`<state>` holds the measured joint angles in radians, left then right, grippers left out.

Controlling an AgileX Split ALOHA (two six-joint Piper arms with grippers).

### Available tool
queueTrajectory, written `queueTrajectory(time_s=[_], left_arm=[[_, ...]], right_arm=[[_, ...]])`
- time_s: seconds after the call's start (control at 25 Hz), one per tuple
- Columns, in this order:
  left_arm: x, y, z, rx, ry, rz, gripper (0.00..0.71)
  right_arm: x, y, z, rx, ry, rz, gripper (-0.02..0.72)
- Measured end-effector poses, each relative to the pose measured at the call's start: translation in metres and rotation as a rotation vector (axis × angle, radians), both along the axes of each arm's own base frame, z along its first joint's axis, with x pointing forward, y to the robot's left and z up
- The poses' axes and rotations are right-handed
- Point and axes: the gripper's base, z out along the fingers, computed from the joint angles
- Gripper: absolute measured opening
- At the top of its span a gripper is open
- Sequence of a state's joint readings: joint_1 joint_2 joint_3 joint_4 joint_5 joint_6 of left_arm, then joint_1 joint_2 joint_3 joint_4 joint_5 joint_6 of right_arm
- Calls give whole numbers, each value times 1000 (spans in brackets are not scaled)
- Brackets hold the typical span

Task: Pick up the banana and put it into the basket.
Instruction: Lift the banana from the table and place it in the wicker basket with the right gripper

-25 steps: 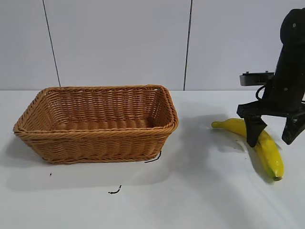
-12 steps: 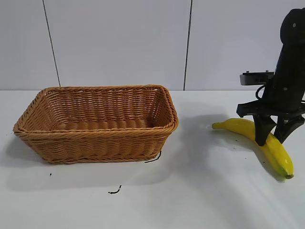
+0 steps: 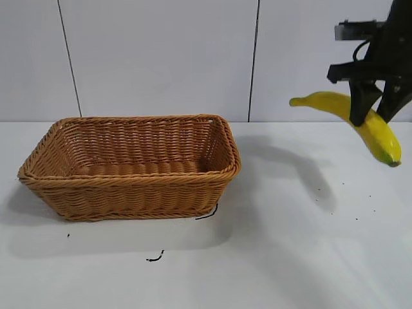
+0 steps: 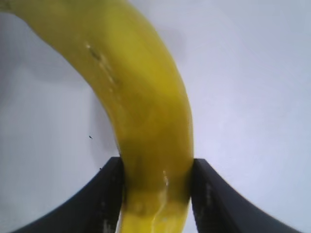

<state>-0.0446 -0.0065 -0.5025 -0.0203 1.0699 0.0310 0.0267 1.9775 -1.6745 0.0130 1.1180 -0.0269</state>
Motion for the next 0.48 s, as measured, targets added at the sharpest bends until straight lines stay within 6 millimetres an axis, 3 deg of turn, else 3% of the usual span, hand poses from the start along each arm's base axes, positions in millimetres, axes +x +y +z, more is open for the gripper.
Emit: queueTrajectory(time_s=[0.28, 0.44, 0.48], left_arm=[[0, 0, 0, 0, 0, 0, 634], [0, 0, 0, 0, 0, 0, 634], [0, 0, 0, 0, 0, 0, 634]], right_arm=[[5, 6, 35, 2, -42, 14, 281], [9, 28, 55, 7, -111, 66, 281], [9, 43, 63, 10, -135, 101, 281]])
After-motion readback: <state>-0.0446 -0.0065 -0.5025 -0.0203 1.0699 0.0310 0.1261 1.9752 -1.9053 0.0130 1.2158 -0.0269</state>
